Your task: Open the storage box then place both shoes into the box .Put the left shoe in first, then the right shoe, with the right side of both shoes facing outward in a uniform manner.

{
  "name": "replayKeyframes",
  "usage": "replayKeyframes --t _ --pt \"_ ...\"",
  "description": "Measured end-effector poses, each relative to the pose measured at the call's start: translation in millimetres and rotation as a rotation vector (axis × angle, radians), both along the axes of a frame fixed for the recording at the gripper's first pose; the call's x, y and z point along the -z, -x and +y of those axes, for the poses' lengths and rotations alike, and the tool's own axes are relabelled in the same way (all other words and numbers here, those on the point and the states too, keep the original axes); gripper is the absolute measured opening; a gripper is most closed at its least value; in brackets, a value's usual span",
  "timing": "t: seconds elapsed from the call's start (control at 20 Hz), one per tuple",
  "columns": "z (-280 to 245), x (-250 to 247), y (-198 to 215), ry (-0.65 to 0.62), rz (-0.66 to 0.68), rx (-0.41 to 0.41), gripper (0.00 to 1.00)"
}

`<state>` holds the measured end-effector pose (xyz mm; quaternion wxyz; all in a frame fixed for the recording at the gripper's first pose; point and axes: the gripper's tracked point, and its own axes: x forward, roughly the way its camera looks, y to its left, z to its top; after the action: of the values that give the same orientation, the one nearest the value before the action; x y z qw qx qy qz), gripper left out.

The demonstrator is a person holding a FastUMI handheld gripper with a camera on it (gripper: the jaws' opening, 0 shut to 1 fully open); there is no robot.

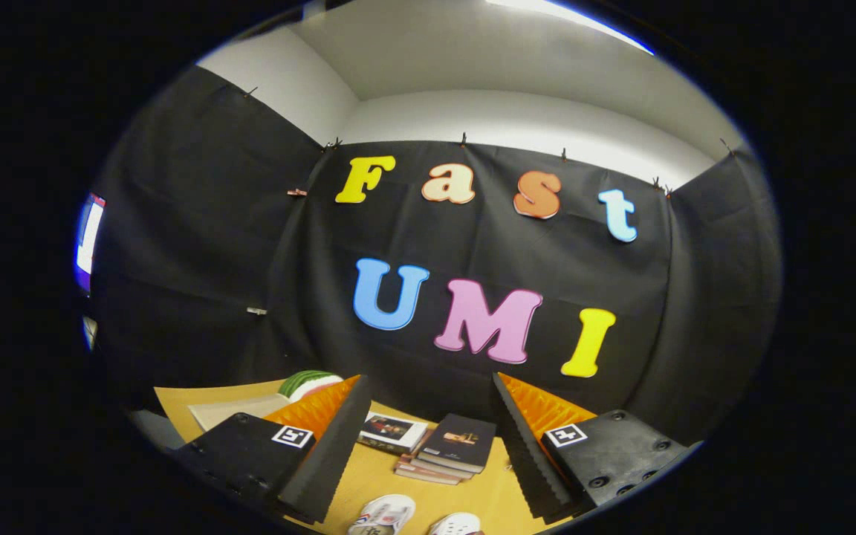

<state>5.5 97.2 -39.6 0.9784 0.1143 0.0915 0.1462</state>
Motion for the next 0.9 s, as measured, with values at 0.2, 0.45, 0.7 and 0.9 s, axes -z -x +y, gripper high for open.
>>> replayKeyframes --t 0.2,0.45,0.7,0.9 --pt "58.2 29.0 3.2 -0.142 0.121 -0.222 0.97" --pt "124.9 75.9 16.3 -0.435 0.398 -0.442 0.98" --pt "178.9 116.7 48.1 -0.74 0.754 -0.602 0.98" --pt "204.6 141.0 49.4 -0.96 0.943 -0.597 0.98"
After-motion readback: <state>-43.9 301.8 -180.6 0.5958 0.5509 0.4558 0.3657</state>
